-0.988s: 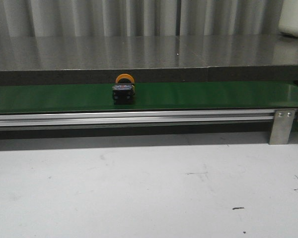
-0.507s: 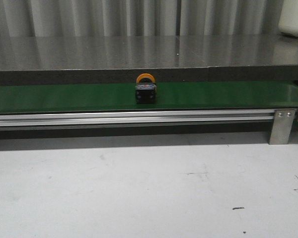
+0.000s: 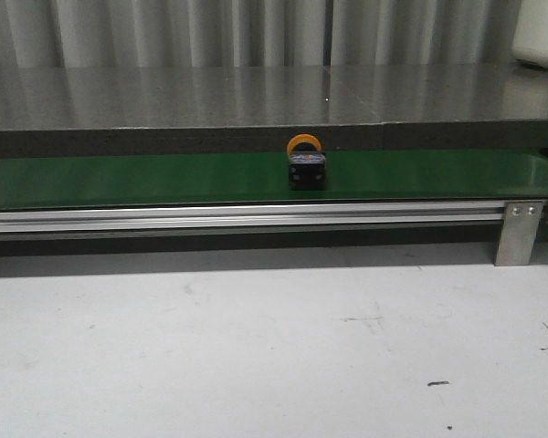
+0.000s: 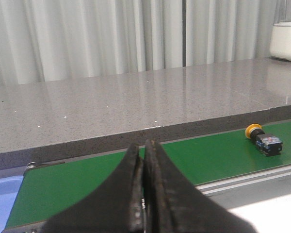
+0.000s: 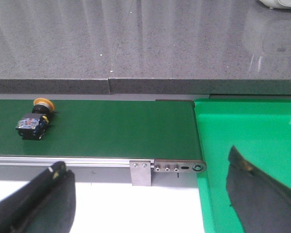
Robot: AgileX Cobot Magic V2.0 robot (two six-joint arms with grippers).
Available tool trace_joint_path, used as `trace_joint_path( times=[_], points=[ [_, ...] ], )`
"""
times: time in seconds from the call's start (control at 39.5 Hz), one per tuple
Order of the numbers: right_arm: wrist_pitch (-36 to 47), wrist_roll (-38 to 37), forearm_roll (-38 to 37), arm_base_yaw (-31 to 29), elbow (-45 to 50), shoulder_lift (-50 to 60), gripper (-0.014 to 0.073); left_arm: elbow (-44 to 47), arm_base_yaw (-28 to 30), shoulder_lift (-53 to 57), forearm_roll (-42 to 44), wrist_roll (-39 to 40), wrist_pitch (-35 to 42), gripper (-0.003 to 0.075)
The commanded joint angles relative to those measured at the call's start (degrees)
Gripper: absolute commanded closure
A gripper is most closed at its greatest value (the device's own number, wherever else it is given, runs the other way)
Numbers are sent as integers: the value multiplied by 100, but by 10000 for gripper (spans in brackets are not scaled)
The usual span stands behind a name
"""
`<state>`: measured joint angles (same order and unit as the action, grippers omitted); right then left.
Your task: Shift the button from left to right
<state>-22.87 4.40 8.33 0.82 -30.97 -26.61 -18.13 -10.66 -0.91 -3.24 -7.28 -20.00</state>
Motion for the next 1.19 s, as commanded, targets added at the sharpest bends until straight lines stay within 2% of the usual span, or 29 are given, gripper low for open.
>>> trace_joint_path(
  times=[0.0,0.76,0.99,1.17],
  points=[
    [469,27,-35,14,-212,-71,-52,-138,-37,-68,-53,10,442,741],
    [474,11,-30,14,-253,-254,-52,-138,-37,-68,-53,10,442,741],
    [-34,-85,-30,14,-1011,-1953,-52,-138,-37,-68,-53,10,442,741],
    [-39,-85,38,14,-1778,-3536,-52,-138,-37,-68,-53,10,442,741]
  ],
)
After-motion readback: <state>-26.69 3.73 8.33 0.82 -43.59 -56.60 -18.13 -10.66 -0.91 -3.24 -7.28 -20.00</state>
